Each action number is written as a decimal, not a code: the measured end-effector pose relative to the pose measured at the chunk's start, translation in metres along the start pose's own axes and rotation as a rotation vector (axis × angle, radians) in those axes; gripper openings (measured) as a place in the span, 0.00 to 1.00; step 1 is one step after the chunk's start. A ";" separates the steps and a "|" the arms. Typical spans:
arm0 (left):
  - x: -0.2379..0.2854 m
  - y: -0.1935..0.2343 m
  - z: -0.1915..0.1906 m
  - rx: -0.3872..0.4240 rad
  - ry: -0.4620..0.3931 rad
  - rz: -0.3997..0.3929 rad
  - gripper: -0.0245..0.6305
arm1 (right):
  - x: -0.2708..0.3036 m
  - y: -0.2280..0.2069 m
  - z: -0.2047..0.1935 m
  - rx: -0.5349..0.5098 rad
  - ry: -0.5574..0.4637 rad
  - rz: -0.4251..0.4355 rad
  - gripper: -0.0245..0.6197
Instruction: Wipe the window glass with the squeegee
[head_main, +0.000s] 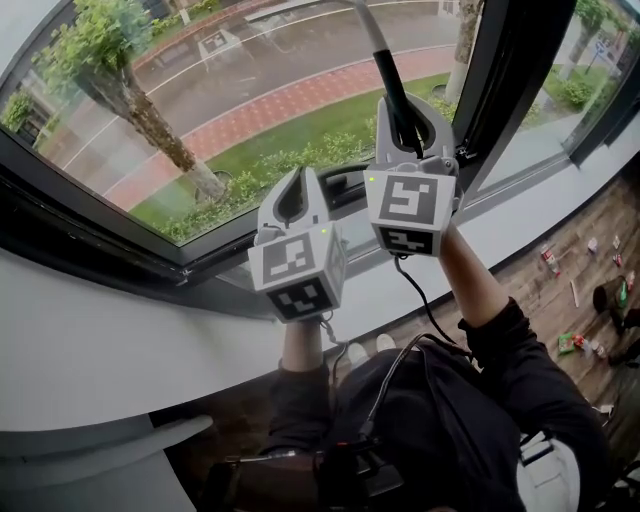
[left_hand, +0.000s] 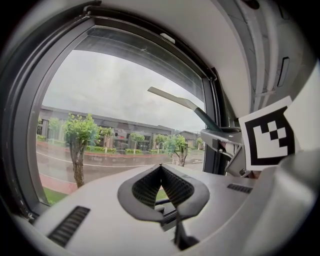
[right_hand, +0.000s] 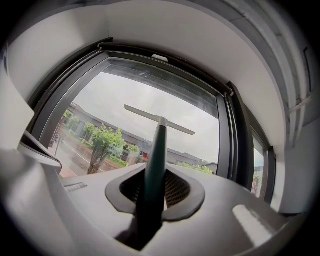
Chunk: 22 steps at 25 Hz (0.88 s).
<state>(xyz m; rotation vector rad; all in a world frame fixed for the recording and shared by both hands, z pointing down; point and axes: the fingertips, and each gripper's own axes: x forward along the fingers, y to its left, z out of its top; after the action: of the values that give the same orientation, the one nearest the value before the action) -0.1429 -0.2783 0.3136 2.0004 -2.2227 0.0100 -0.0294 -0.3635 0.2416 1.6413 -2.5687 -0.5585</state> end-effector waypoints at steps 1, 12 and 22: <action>0.000 0.000 -0.003 -0.004 0.005 0.000 0.04 | -0.001 0.001 -0.003 -0.003 0.005 0.001 0.13; -0.002 0.002 -0.030 -0.010 0.051 0.003 0.04 | -0.012 0.009 -0.034 -0.015 0.050 0.020 0.13; -0.001 0.002 -0.050 -0.014 0.082 0.004 0.04 | -0.019 0.015 -0.054 -0.013 0.081 0.036 0.13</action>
<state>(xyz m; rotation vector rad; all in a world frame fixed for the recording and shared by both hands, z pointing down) -0.1395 -0.2722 0.3626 1.9518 -2.1704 0.0752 -0.0221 -0.3562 0.2993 1.5766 -2.5262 -0.4944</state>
